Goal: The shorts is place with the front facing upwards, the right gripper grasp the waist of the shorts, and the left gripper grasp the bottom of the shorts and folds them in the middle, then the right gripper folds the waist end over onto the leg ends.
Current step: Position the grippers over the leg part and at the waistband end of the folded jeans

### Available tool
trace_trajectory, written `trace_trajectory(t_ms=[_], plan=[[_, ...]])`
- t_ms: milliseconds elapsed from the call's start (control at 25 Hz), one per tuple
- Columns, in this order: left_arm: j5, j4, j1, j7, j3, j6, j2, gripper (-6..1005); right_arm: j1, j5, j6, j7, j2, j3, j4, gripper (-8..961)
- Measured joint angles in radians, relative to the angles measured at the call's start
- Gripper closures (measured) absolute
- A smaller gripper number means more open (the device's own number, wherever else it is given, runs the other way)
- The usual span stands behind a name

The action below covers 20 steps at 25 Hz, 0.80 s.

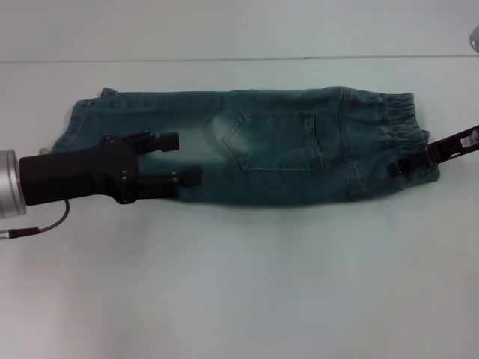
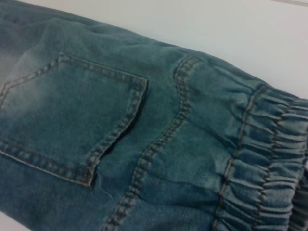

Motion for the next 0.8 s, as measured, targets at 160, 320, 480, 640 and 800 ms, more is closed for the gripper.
trace_trajectory(t_ms=[160,320,480,640,800], plan=[[-0.001,0.001,-0.001,-0.007,0.000,-0.001,-0.002,67,-0.003,0.024,0.009,-0.018,0.008,0.005,0.001,83],[-0.001,0.002,-0.001,-0.010,-0.001,-0.002,-0.003,67,-0.009,0.040,0.012,-0.030,0.008,0.005,0.002,125],[0.004,0.000,0.000,-0.010,-0.001,-0.007,-0.004,66,-0.013,0.051,0.008,-0.036,0.008,0.006,0.002,285],[0.005,0.000,0.000,-0.010,0.004,-0.014,-0.006,66,-0.017,0.055,0.000,-0.052,0.009,0.006,0.002,594],[0.004,0.000,0.002,-0.009,0.005,-0.014,-0.009,67,-0.020,0.056,-0.014,-0.059,0.009,0.006,0.001,669]])
